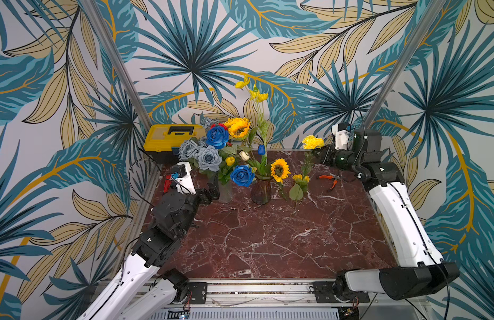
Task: Pick out yellow flowers from the vase
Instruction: Place the flower at the center of the board.
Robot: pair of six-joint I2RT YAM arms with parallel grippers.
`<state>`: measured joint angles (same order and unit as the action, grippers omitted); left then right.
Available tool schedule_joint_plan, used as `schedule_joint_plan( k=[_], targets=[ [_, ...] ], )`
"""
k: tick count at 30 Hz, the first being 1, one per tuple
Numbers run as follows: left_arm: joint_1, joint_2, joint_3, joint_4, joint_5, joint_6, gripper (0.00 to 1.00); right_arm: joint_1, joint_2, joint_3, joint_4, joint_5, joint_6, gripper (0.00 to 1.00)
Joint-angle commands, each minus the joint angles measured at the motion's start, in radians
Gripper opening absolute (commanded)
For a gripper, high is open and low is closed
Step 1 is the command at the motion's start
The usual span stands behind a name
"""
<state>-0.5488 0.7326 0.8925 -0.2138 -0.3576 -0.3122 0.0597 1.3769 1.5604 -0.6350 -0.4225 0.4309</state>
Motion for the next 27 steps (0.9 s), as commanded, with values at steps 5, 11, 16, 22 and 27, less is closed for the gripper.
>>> schedule_joint_plan(
  k=[5,11,16,22,27],
  targets=[
    [0.01,0.004,-0.02,0.011,0.016,-0.009,0.99,-0.075,0.132,-0.095,0.161,-0.238,0.135,0.0],
    [0.011,0.003,-0.024,0.008,0.021,-0.011,0.99,-0.08,0.311,-0.084,0.219,-0.294,0.174,0.0],
    [0.012,-0.01,-0.026,0.009,0.02,-0.007,1.0,-0.086,0.437,-0.05,0.245,-0.275,0.185,0.0],
    [0.013,-0.013,-0.029,0.01,0.023,-0.012,0.99,-0.086,0.546,0.003,0.218,-0.259,0.173,0.0],
    [0.014,-0.016,-0.03,0.01,0.02,-0.009,0.99,-0.086,0.55,0.014,0.149,-0.212,0.112,0.0]
  ],
)
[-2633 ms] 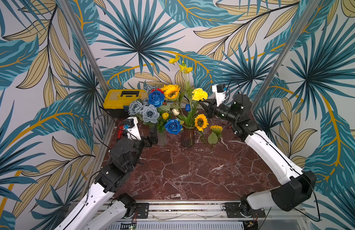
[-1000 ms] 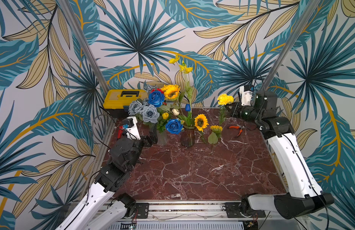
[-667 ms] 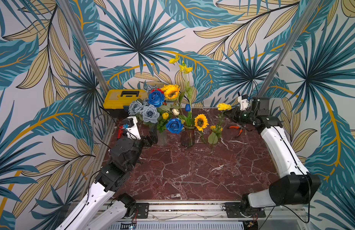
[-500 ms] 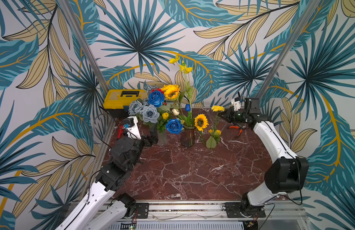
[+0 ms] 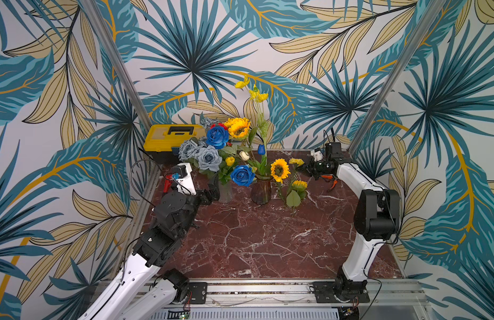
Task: Pick out yellow flowers from the vase
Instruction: Place the flower at the center of the board, then pick up the flower from the vase.
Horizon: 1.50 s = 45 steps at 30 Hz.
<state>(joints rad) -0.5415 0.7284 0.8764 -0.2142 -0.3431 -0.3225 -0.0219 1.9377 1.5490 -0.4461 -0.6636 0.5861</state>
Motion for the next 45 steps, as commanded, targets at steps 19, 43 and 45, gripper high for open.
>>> schedule_joint_plan(
  k=[19,43,45],
  targets=[
    [0.012,0.012,0.01,0.009,0.024,0.002,0.99,-0.004,-0.057,0.006,-0.074,0.106,-0.083,0.46],
    [0.126,0.013,-0.055,0.01,0.041,-0.062,0.99,0.237,-0.752,-0.681,0.593,0.39,-0.178,0.79],
    [0.155,0.011,-0.067,0.01,0.068,-0.074,0.99,0.271,-0.771,-0.719,0.63,0.414,-0.204,0.82]
  ],
)
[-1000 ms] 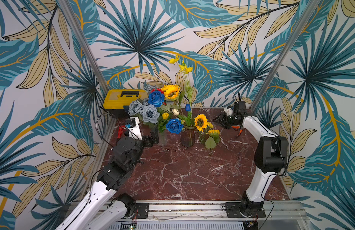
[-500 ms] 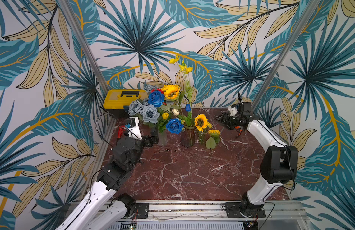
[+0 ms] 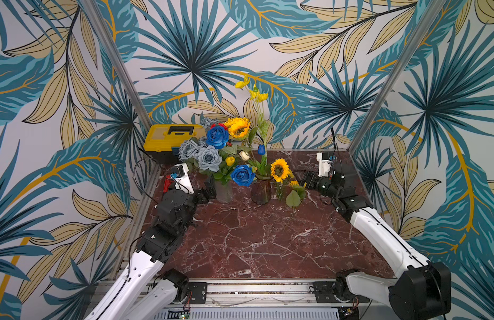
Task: Pick out yellow flowers from the vase
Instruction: Pick up the flower from the vase.
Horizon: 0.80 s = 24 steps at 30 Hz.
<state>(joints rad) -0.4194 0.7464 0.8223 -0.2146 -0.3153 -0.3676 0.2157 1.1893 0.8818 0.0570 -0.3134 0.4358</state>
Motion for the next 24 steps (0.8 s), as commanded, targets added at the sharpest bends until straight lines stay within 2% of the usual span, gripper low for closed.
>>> schedule_joint_plan(
  k=[1,5,10,21,24],
  targets=[
    [0.049,-0.006,-0.018,0.01,0.055,-0.035,0.99,0.048,-0.027,-0.071,0.146,0.071,-0.064,0.83],
    [0.092,0.001,-0.037,0.01,0.111,-0.05,0.99,0.08,-0.036,-0.13,0.217,0.077,-0.063,0.83],
    [0.106,0.0,-0.057,0.021,0.13,-0.035,1.0,0.119,-0.025,-0.179,0.302,0.074,-0.057,0.83],
    [0.124,0.025,-0.09,0.036,0.157,-0.035,0.99,0.198,0.181,-0.241,0.684,0.102,-0.019,0.84],
    [0.126,0.02,-0.096,0.038,0.157,-0.031,0.99,0.221,0.224,-0.258,0.784,0.123,-0.055,0.85]
  ],
)
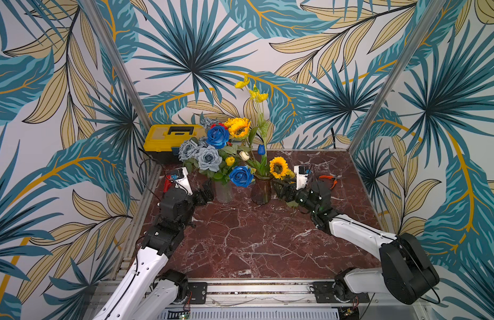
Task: Pick out yellow flowers from the vase
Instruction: Pick up the flower from the vase.
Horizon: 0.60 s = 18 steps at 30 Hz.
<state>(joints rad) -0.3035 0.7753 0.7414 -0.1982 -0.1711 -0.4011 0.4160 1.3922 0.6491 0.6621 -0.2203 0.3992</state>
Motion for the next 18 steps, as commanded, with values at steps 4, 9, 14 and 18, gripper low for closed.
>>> schedule_joint_plan(
  k=[4,9,14,18],
  targets=[
    [0.014,-0.003,-0.025,0.03,0.016,-0.001,1.0,0.043,0.084,-0.077,0.397,0.076,-0.081,0.85],
    [0.017,0.005,-0.028,0.04,0.024,-0.002,0.99,0.058,0.137,-0.077,0.487,0.129,-0.118,0.86],
    [0.02,0.009,-0.029,0.047,0.035,-0.001,0.99,0.059,0.209,-0.078,0.64,0.173,-0.137,0.86],
    [0.02,0.009,-0.029,0.049,0.036,0.001,0.99,0.059,0.268,-0.046,0.701,0.166,-0.139,0.86]
  ],
)
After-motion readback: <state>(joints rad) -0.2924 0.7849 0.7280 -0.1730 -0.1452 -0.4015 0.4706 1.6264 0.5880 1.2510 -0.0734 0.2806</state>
